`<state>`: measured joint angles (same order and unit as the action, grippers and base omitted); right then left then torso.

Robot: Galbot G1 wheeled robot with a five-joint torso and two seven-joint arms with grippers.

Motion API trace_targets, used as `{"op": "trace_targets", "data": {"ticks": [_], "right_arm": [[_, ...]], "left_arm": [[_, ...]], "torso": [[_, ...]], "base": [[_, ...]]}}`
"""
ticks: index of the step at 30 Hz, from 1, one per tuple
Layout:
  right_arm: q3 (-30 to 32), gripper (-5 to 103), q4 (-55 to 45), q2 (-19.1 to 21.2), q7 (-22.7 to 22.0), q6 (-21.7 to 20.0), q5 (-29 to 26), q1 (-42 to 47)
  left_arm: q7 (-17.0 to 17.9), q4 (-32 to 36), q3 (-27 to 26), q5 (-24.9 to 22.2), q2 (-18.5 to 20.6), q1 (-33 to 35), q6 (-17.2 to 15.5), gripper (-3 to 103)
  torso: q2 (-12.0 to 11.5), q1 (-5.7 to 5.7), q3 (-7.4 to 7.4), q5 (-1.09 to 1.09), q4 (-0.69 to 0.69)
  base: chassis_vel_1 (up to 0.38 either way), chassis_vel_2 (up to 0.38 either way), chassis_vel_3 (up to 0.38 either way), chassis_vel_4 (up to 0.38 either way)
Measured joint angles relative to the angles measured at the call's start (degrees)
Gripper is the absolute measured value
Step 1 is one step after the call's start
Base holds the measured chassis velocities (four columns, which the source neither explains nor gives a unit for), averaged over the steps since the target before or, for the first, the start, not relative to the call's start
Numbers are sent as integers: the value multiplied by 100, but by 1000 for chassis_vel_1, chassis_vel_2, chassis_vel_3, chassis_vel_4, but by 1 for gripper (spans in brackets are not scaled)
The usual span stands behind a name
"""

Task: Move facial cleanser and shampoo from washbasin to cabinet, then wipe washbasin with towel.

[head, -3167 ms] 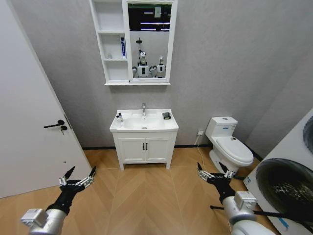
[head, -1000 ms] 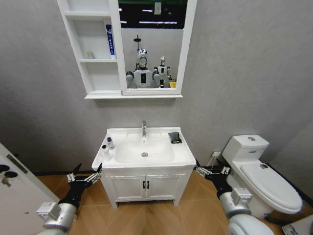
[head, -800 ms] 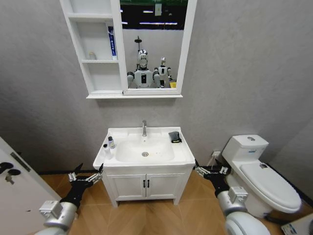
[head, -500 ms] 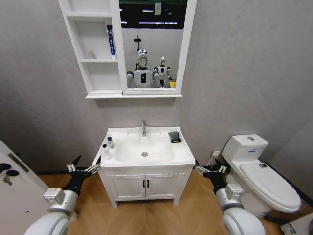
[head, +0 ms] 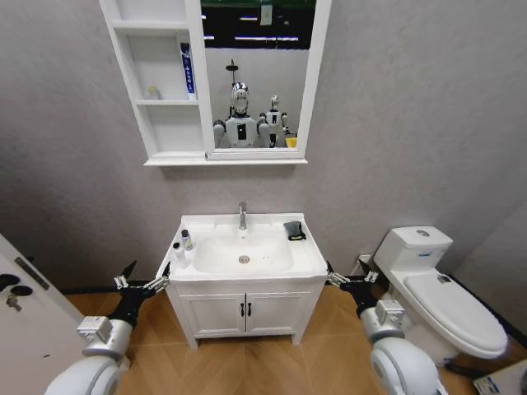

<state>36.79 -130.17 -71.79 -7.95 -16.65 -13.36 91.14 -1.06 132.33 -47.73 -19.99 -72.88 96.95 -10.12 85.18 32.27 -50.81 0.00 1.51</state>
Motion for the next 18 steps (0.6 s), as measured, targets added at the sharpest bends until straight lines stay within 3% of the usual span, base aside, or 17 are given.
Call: {"op": "trace_targets", "data": {"ticks": [10,18], "right_arm": [[-6,100,0,-2,57,89,15,55],[-28,100,44,-15,140,281,97,35]], "left_arm": [[-34,-42,5,49,-80,13,20,100],[-18,-667,96,-23,-65,-250,-37,100]], "torso": [[-1,3,-1,1,0],[-3,6,-2,0,1]], "base": [[-140,141,149,-138],[-72,68,75,-65]]}}
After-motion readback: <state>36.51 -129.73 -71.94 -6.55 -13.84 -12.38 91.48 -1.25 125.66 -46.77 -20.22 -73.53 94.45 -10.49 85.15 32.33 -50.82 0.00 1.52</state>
